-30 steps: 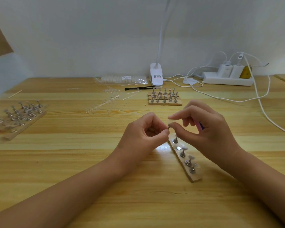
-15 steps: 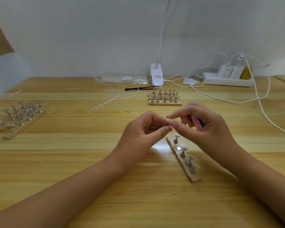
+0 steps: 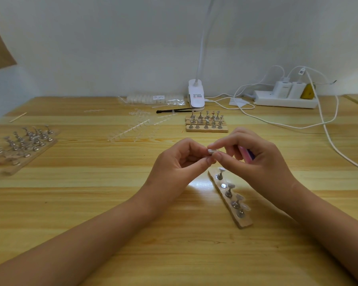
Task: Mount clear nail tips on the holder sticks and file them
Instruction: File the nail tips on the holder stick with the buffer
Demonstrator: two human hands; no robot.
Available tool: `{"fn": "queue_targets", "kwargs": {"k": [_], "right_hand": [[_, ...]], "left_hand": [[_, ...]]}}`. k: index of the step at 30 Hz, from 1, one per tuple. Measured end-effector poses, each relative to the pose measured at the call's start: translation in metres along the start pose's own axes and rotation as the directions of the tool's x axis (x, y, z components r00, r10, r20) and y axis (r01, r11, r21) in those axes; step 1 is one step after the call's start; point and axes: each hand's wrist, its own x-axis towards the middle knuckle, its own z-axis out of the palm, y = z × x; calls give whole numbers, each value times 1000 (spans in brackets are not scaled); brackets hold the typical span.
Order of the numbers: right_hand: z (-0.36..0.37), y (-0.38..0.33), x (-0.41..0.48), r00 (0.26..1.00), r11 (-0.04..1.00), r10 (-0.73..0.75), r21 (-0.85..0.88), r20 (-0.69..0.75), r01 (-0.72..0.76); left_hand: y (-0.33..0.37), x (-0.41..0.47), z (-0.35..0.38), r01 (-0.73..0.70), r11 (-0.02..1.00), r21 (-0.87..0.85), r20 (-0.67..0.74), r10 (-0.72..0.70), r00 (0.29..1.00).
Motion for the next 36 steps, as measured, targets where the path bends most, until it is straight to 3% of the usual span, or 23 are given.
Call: {"fn": "queue_targets", "kwargs": {"k": [9, 16, 26, 36], "right_hand": [[0, 1, 1, 999, 997, -36, -74, -5, 35], [0, 2, 0, 994, 968, -104, -226, 19, 106], [2, 4, 0, 992, 971, -102, -210, 72, 115], [3, 5, -1, 992, 974, -96, -198, 81, 110]], "left_hand": [[-2, 1, -1, 19, 1000, 21, 6, -19, 1000], [1, 3, -3, 124, 992, -7, 37, -123, 992], [2, 3, -3, 130, 990, -59, 76, -126, 989], [0, 5, -5, 191, 958, -216, 152, -160, 975]]}}
